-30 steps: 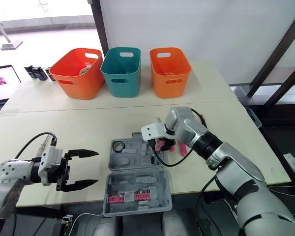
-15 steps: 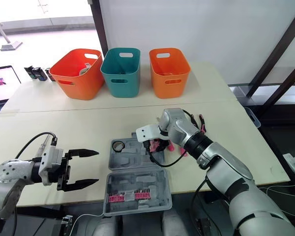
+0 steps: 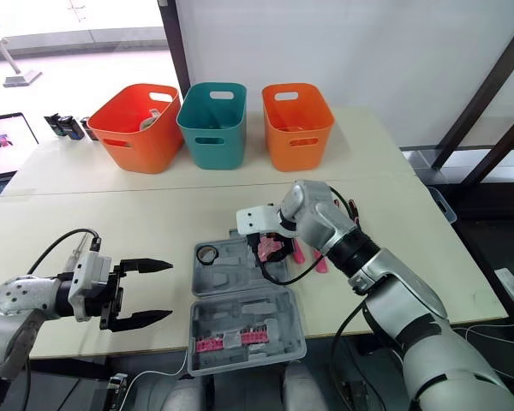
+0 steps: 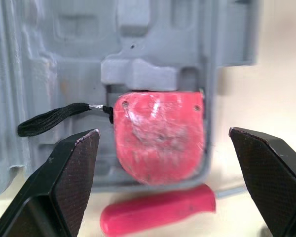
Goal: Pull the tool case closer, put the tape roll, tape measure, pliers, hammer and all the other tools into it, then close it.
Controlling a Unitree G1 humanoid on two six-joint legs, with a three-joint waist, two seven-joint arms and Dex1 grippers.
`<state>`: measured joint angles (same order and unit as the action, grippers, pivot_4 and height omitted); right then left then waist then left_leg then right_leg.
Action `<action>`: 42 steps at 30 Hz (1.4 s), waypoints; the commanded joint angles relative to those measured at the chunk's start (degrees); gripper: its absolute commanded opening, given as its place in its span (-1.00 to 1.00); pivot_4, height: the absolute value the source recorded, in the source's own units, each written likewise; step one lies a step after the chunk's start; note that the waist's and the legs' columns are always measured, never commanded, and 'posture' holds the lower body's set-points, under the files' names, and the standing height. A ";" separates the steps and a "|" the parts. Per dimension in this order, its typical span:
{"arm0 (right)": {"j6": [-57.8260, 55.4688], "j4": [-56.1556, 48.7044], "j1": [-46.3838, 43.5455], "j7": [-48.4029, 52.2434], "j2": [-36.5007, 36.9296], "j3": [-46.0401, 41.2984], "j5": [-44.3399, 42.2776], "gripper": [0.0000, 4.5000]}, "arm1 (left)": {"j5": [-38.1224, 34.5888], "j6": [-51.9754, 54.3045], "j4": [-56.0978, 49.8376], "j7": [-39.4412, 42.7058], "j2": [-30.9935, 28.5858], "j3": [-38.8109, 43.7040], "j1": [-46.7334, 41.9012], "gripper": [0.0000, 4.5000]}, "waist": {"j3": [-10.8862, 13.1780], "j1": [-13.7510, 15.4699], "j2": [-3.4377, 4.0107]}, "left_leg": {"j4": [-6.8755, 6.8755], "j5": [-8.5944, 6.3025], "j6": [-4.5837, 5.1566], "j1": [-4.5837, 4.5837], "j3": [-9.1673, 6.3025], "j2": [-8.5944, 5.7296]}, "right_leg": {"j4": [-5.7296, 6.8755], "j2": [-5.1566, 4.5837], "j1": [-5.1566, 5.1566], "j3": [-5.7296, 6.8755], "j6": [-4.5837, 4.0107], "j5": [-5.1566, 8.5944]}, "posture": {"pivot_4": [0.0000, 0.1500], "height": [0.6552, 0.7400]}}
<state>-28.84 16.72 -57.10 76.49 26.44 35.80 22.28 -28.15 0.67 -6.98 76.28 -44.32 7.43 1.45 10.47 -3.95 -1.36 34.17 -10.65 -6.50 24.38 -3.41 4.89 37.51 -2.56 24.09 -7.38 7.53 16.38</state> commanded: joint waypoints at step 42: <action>-15.16 -2.80 28.53 -30.26 -4.49 -15.62 -17.66 -0.52 | -0.34 1.17 -2.10 -0.90 -0.46 0.54 -0.35 1.00 | -0.55 0.00 -0.59 | -0.15 -0.03 -0.02 -0.88 -0.04 -0.01 | -0.31 -0.03 -0.96 0.00 -0.11 0.12 | 1.00 1.00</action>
<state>-39.63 9.80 -31.69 46.38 21.20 16.11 2.61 -27.91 1.93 -7.35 75.28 -44.14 7.32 1.50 9.91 -3.94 -1.94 34.00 -10.67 -6.53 23.47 -3.45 4.88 37.20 -2.59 23.12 -7.38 7.42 16.50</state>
